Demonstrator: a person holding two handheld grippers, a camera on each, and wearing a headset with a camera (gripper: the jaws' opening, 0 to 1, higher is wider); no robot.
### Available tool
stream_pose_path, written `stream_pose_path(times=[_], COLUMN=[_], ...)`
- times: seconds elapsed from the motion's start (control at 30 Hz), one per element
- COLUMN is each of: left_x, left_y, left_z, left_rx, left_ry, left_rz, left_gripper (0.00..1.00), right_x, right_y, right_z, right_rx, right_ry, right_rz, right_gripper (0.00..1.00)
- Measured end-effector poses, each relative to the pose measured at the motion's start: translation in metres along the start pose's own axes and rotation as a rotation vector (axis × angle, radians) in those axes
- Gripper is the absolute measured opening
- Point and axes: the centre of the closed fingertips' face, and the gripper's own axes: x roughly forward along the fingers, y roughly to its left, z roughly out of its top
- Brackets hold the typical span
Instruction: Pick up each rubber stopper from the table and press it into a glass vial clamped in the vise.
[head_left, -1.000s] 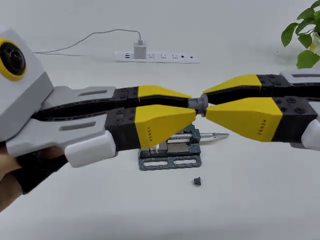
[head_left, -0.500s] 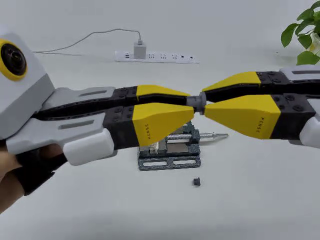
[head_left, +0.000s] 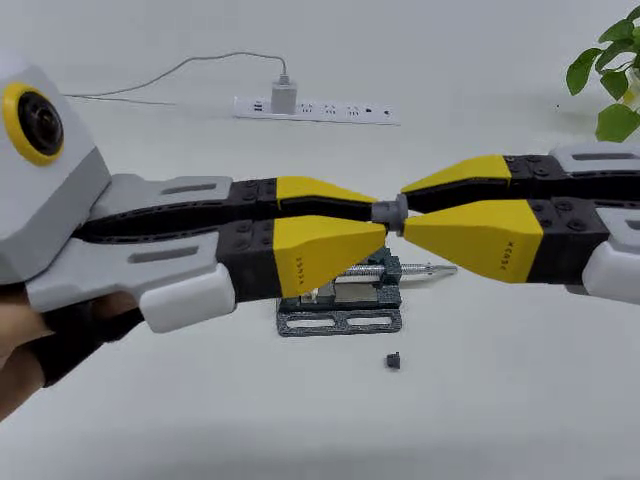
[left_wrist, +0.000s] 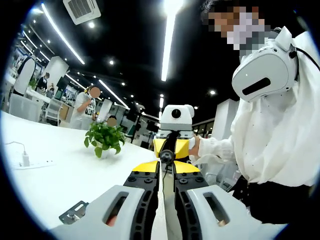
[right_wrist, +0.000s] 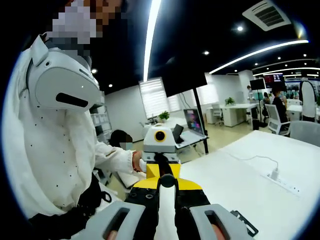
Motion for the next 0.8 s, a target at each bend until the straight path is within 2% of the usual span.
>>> stream_pose_path(times=[0.13,0.23,0.33,0.47,0.57,0.6,0.67,0.7,0.8], left_x=[-0.004,-0.009,-0.015,-0.025,-0.030,-0.036,-0.038,-0.041,-0.047], left_y=[0.002,0.006,0.014,0.024,0.030,0.036,0.038,0.040,0.044], left_z=[-0.004,-0.009,-0.017,-0.034,-0.046,-0.052,-0.059,-0.065,-0.077], left_rx=[0.018,0.044,0.073,0.125,0.160,0.179,0.189,0.206,0.245], left_ry=[0.014,0.040,0.077,0.159,0.208,0.234,0.256,0.287,0.337], left_rz=[0.032,0.064,0.117,0.186,0.232,0.253,0.269,0.282,0.305], left_gripper=[0.14,0.16,0.25,0.34,0.42,0.45,0.51,0.52,0.57], right_x=[-0.001,-0.002,-0.001,0.003,0.006,0.008,0.010,0.012,0.016], right_y=[-0.007,-0.014,-0.023,-0.036,-0.050,-0.056,-0.062,-0.068,-0.081], right_z=[-0.001,-0.001,-0.004,-0.010,-0.017,-0.019,-0.023,-0.027,-0.036], right_rx=[0.005,0.015,0.028,0.042,0.048,0.053,0.051,0.045,0.038], right_ry=[0.009,0.013,0.030,0.073,0.121,0.138,0.173,0.201,0.274], right_rz=[-0.013,-0.026,-0.046,-0.072,-0.098,-0.104,-0.111,-0.114,-0.127], right_gripper=[0.05,0.05,0.05,0.05,0.05,0.05,0.05,0.05,0.05])
